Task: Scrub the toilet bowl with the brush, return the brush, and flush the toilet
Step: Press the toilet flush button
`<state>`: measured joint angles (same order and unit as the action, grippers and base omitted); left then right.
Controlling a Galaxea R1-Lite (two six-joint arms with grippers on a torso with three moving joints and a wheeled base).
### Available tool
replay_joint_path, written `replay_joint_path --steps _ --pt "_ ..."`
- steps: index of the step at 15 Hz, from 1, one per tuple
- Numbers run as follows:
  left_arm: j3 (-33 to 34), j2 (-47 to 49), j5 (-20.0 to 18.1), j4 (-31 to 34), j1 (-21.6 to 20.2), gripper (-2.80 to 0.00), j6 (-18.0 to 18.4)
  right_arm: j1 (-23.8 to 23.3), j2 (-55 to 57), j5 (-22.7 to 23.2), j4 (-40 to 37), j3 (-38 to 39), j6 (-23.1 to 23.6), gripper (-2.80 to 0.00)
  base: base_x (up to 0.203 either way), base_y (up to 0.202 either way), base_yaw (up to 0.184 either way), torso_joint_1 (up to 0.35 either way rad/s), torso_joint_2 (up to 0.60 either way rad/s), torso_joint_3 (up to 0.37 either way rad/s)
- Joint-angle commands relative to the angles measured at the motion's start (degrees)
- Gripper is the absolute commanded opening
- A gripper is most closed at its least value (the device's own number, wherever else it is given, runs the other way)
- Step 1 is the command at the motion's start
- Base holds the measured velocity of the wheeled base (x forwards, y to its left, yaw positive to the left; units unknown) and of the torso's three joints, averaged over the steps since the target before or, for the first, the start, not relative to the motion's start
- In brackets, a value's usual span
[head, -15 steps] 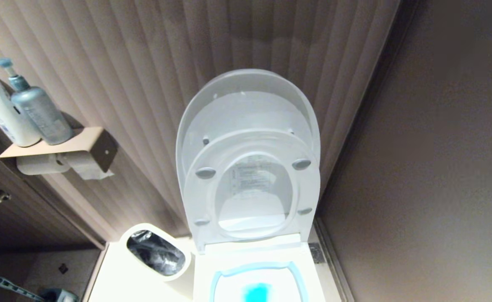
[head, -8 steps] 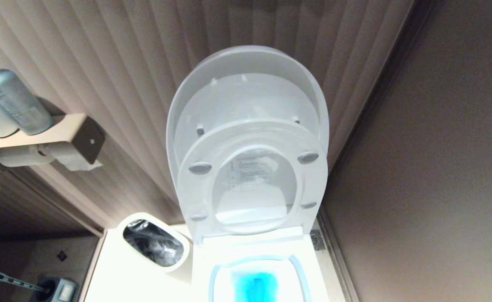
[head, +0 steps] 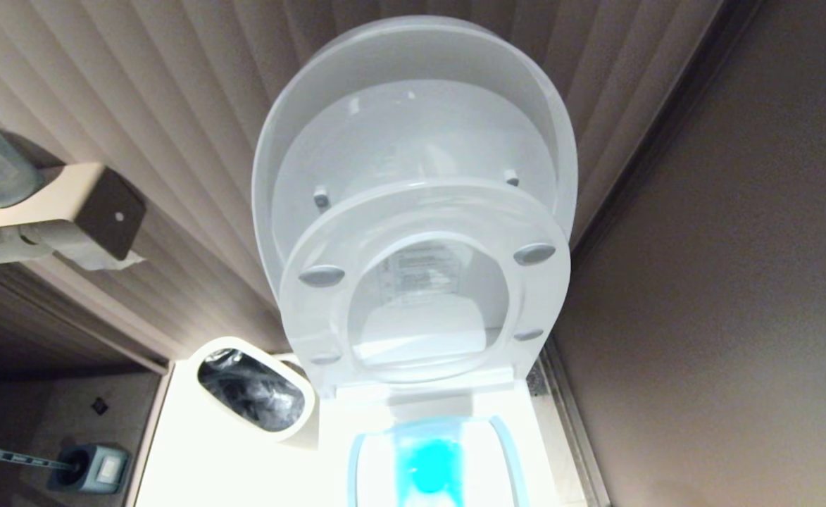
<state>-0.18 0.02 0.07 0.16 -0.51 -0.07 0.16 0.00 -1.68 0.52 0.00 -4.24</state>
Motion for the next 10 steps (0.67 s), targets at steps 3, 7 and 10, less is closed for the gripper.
replay_joint_path --steps 3,7,10 --pt "0.01 0.06 0.01 0.02 -0.02 -2.8 -0.01 0.02 0.0 -0.02 0.0 0.0 0.0 -2.8 0.0 0.0 0.0 0.003 0.0 -0.194" --pt "0.18 0.06 0.01 -0.42 -0.02 -2.8 -0.19 0.02 0.0 -0.06 0.0 0.0 -0.06 -2.8 0.0 0.0 0.0 0.001 0.0 -0.157" --pt "0.18 -0.02 0.01 -0.27 -0.02 -2.8 0.08 0.02 0.0 0.01 0.0 0.0 -0.06 -2.8 0.0 0.0 0.0 0.001 0.0 -0.026"
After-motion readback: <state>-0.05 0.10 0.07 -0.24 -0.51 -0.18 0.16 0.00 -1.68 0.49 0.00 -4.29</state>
